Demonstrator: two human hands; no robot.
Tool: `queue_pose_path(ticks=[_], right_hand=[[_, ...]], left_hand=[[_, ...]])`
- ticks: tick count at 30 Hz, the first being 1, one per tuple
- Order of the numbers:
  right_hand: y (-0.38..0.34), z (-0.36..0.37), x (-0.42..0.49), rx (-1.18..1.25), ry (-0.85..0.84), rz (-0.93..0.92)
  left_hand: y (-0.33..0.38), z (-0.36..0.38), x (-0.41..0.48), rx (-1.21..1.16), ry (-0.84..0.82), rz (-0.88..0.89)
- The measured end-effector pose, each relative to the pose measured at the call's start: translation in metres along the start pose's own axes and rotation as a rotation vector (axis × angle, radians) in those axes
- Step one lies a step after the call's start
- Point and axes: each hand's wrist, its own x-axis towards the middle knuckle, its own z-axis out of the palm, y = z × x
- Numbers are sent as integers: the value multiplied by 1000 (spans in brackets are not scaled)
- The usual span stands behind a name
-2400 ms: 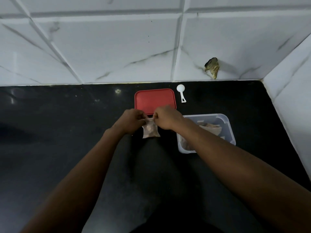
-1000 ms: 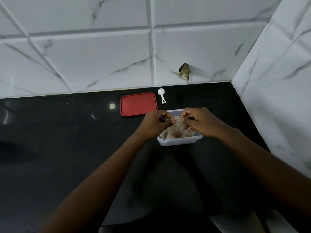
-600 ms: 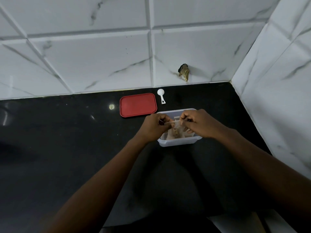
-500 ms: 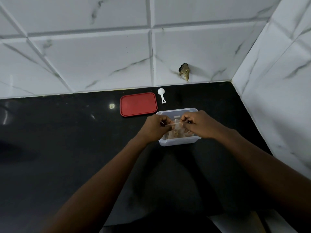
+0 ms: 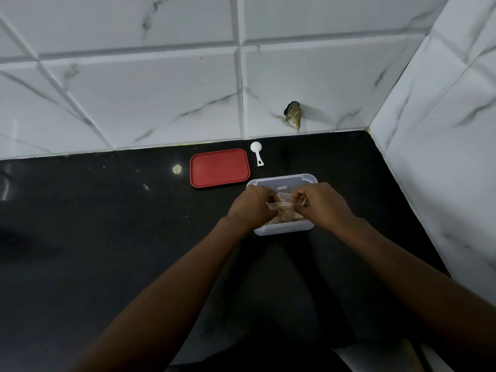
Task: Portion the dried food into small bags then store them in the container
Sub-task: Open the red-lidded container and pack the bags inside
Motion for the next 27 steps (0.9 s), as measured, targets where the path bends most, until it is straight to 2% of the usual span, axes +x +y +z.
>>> queue_pose_path(ticks=[5,9,14,19,23,27], right_hand=[[-1,9,7,-60,-35,70],[-3,19,16,-110,-44,106],[2,15,20,82,-15,165],[1,1,15,191,104,105],[-2,8,17,176,0,86],[-8,17,28,128,-120,124]], left_hand=[[8,2,9,209,-9,-41],[9,6,16,227,-20,-82],[0,-1,17,100,58,-18],[-8,-11,10,-71,180,86],[-6,-10,6,1,86,135],[-1,-8,4,220,-33,59]])
